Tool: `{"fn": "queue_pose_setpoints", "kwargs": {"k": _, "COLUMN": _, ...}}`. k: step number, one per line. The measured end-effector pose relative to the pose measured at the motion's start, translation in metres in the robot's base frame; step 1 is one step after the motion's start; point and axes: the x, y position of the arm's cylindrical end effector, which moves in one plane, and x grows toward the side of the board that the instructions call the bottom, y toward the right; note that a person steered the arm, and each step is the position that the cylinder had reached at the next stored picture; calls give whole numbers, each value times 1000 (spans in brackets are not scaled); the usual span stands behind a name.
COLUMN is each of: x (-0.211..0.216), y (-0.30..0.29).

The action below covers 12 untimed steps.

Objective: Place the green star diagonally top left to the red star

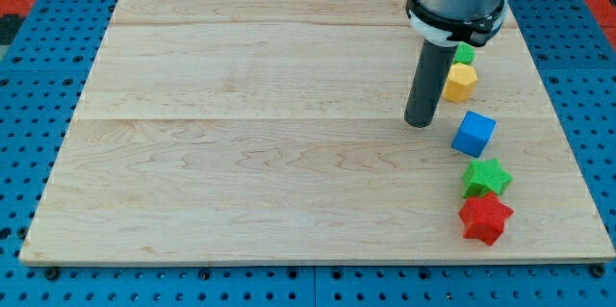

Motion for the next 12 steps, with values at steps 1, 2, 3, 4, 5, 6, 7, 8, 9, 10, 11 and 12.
{"fn": "queue_pose_setpoints", "kwargs": {"k": 1, "x": -1, "y": 3}}
{"fn": "queue_pose_setpoints", "kwargs": {"k": 2, "x": -1, "y": 2}}
{"fn": "queue_pose_setpoints", "kwargs": {"k": 3, "x": -1, "y": 3}}
{"fn": "queue_pose_setpoints", "kwargs": {"k": 4, "x": -1, "y": 4}}
{"fn": "queue_pose_setpoints", "kwargs": {"k": 5, "x": -1, "y": 6}}
{"fn": "queue_pose_setpoints", "kwargs": {"k": 6, "x": -3, "y": 28}}
{"fn": "queue_pose_setpoints", "kwargs": {"k": 7, "x": 17, "y": 16}}
{"fn": "queue_pose_setpoints", "kwargs": {"k": 8, "x": 93, "y": 19}}
{"fn": "queue_pose_setpoints", "kwargs": {"k": 9, "x": 136, "y": -11}}
{"fn": "queue_pose_setpoints", "kwargs": {"k": 10, "x": 170, "y": 19}}
{"fn": "queue_pose_setpoints", "kwargs": {"k": 11, "x": 169, "y": 63}}
{"fn": "queue_pose_setpoints", "kwargs": {"k": 12, "x": 152, "y": 120}}
